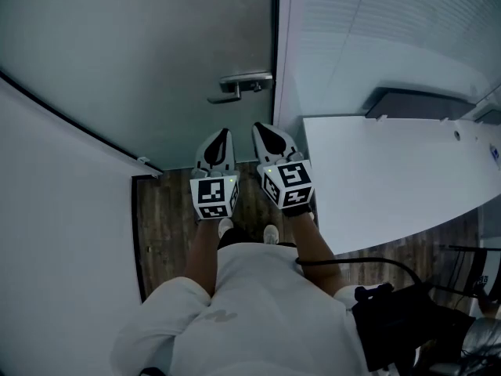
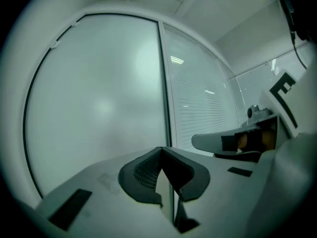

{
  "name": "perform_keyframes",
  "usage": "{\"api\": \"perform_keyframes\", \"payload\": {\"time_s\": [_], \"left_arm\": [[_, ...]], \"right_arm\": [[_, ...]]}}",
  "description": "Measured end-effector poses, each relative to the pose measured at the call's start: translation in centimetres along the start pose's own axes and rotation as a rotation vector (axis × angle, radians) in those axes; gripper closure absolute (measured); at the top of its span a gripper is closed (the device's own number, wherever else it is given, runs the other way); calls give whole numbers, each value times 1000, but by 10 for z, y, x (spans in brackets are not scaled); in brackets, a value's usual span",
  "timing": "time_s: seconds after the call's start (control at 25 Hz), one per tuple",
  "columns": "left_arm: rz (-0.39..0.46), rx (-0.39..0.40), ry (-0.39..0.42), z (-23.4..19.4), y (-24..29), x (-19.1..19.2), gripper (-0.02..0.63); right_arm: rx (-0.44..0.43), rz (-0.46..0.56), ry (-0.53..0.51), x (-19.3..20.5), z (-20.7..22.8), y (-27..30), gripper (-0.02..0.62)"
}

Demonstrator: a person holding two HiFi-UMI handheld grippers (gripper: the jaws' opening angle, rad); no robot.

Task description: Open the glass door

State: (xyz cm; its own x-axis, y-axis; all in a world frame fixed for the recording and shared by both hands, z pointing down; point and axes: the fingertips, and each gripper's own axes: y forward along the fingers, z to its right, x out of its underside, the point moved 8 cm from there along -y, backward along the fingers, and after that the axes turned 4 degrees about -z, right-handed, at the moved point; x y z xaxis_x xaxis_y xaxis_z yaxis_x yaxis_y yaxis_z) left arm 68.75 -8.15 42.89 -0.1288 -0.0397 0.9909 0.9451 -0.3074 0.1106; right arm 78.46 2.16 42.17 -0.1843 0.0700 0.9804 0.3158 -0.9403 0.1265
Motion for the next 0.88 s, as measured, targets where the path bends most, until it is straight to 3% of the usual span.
{"api": "perform_keyframes", "payload": {"time_s": [0.16,0.48,0.76,0.88], "left_arm": [[-46,-3,51,-16,33,7,604],[-112,131,182,-77,105,-1,601],[-264,353,333,-88,170,22,569],[-362,421,483,-89,185,43,531]], "right_arm": [[-8,-15,2,-1,9,27,595],[49,23,-32,-34,15,80,595],[151,26,-27,-46,49,110,595],[185,23,-26,-45,55,116,595]]}}
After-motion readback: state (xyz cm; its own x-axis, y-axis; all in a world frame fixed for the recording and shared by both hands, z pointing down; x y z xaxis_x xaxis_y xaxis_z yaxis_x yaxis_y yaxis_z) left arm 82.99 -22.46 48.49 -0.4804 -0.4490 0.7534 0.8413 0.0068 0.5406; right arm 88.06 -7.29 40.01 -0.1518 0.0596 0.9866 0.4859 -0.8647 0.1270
